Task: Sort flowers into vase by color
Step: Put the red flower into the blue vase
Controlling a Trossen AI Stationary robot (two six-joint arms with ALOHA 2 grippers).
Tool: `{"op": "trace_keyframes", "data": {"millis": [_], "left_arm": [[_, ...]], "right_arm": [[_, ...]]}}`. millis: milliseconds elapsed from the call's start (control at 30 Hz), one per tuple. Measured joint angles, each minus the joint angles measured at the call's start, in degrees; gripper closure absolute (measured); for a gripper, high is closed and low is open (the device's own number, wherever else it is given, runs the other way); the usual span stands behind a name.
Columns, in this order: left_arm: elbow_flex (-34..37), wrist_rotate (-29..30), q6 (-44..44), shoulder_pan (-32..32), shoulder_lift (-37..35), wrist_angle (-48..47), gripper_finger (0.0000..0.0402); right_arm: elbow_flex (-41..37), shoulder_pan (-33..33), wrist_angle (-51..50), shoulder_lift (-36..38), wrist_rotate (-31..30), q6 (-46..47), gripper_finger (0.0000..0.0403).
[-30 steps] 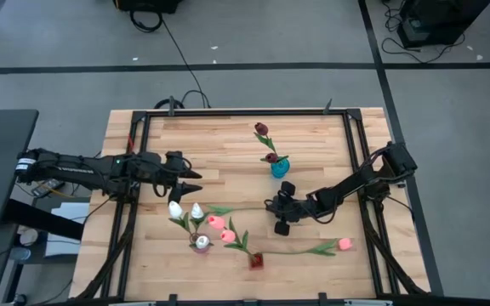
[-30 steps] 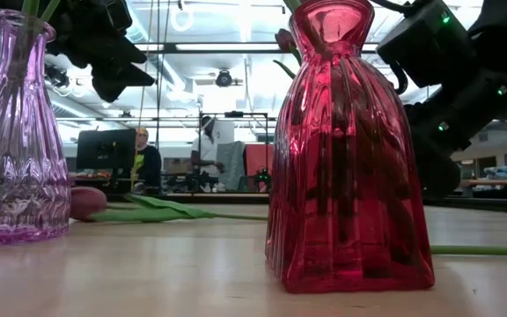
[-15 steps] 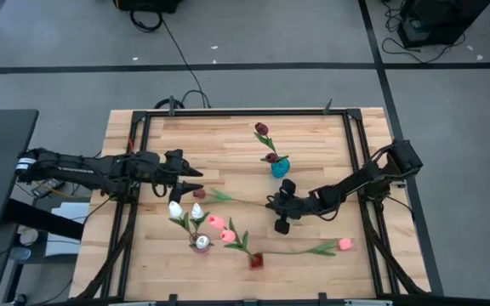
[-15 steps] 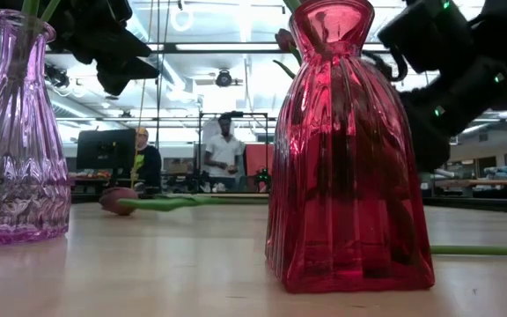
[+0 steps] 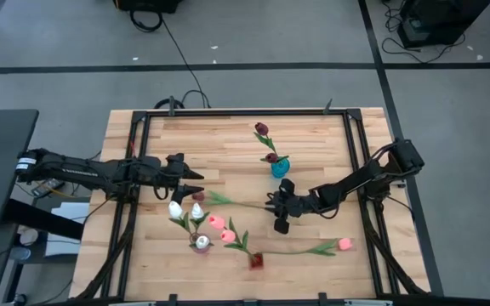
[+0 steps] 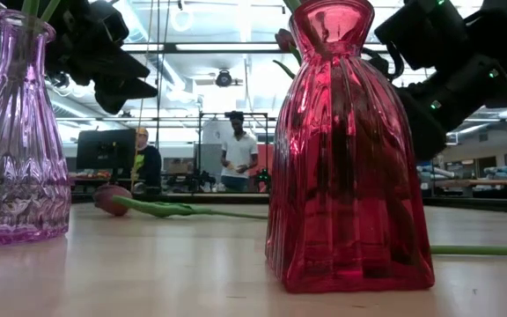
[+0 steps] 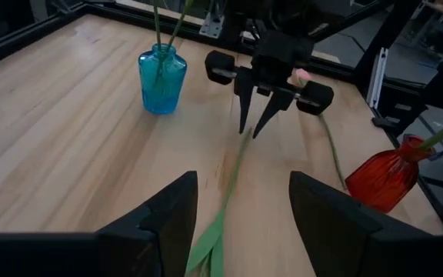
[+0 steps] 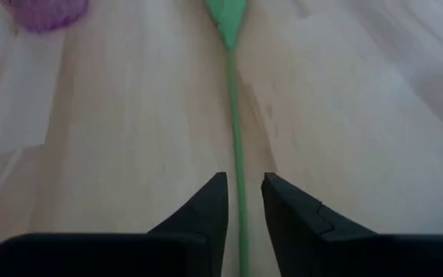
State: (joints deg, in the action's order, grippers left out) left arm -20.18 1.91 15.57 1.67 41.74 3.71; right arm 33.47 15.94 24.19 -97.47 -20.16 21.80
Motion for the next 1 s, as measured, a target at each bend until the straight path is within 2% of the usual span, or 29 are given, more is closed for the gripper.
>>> {"op": "trace_keyframes", "data": {"millis": [200,567,667,800,1000], "left_arm": [[0.74,0.0,1.18,0.0,0.02,1.24,0.019],[0.74,-0.68,1.59,0.0,0.0,2.66,0.019],[0.72,-1.12,1.68,0.0,0.0,3.38,0.019],[0.74,-1.12,3.67,0.0,0.0,2.9,0.019],[2.05,-0.48,4.64,0.0,1.13,6.31,0.019]], "right_arm": [[0.04,0.44,-2.46,0.04,1.9,0.01,0.0302],[0.41,2.11,-12.21,0.26,1.66,0.57,0.0304],[0.44,2.32,-13.93,0.33,1.78,0.92,0.0325],[0.38,2.28,-14.52,0.42,3.55,1.1,0.0389],[0.17,2.41,-12.73,0.29,-0.69,5.07,0.0397]]}}
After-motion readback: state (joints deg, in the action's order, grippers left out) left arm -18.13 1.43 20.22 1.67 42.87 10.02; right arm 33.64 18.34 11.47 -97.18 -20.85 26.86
